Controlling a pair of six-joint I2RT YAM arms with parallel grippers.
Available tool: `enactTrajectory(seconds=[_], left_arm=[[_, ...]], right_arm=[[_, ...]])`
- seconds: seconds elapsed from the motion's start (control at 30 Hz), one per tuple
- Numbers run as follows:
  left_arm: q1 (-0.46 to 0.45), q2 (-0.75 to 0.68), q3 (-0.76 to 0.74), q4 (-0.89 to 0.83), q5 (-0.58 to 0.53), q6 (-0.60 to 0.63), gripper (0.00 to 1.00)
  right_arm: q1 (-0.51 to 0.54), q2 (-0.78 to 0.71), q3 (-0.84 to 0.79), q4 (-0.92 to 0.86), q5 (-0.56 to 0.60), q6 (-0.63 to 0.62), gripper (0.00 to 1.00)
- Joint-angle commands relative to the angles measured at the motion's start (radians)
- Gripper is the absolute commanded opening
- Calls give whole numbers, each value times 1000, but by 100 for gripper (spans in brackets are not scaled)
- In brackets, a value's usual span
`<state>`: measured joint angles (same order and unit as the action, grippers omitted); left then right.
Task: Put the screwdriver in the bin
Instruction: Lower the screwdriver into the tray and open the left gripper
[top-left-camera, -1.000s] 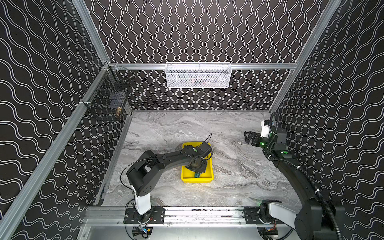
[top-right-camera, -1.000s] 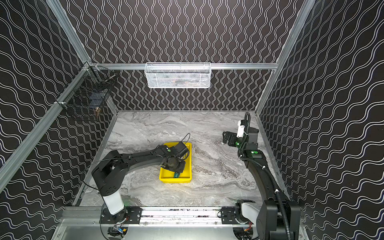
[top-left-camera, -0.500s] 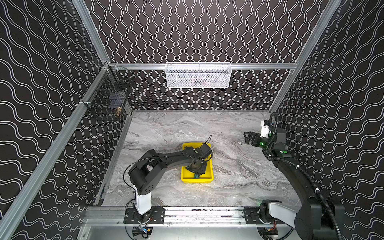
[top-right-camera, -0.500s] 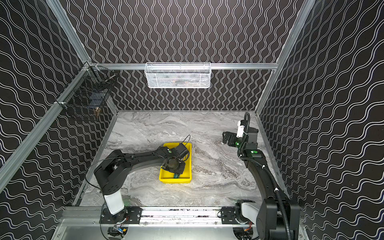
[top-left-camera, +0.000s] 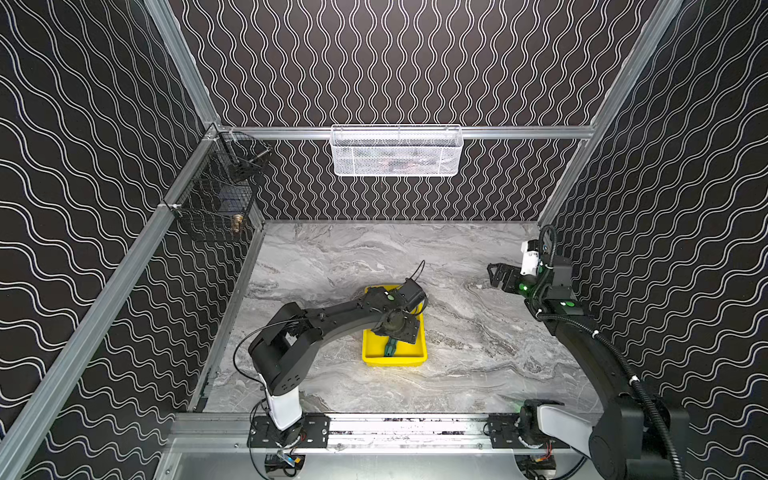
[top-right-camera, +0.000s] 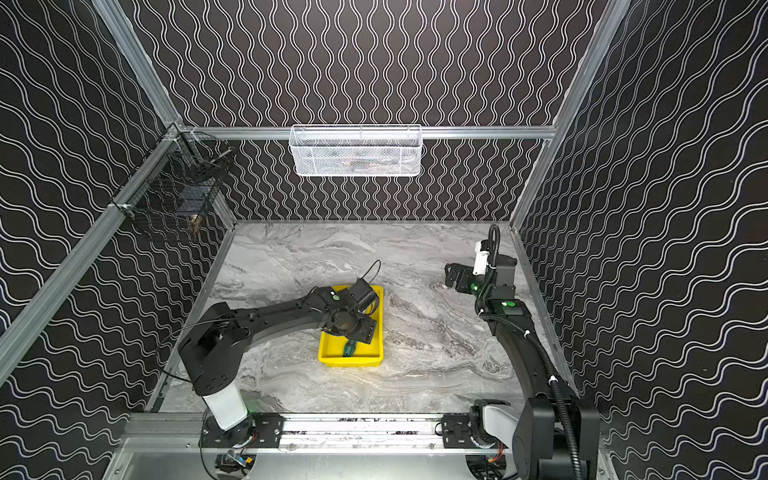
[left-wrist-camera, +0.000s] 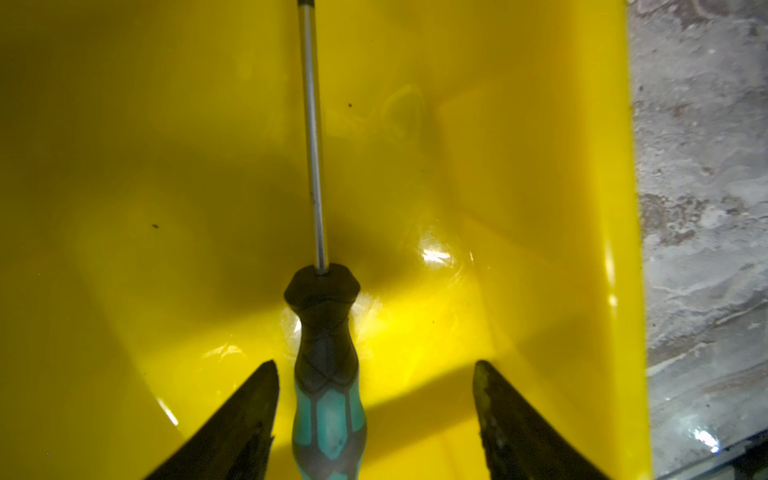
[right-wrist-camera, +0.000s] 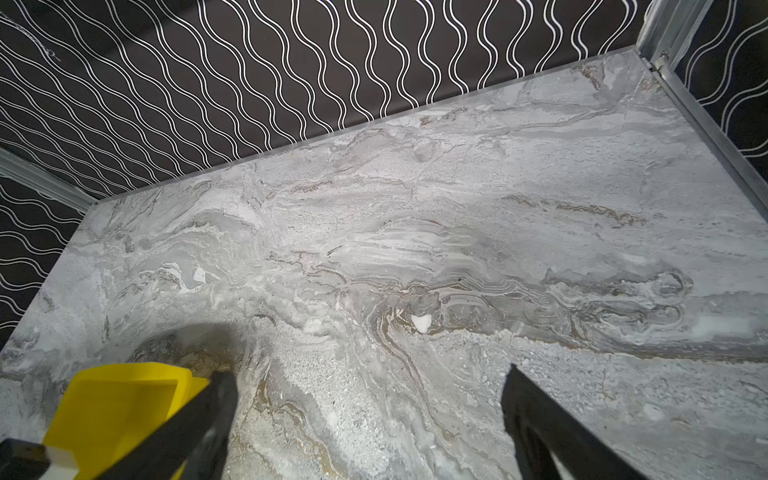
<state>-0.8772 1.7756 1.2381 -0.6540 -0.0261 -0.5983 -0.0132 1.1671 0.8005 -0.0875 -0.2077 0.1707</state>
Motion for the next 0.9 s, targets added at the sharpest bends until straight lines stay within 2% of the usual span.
enactTrajectory(seconds=[0.0,0.23,0.7,0.87], left_arm=[[0,-22,17,-31,-17,16,85],[1,-77,48,-73,-54,28,99],[17,-243,78,-141,-264,121,99],[81,-326,52,-116,-259,166,99]], right_arm=[[1,-4,5,9,-7,-2,99],[1,-6,8,6,-7,-2,99],[1,-22,14,-2,-4,-1,99],[1,-36,9,0,5,0,99]])
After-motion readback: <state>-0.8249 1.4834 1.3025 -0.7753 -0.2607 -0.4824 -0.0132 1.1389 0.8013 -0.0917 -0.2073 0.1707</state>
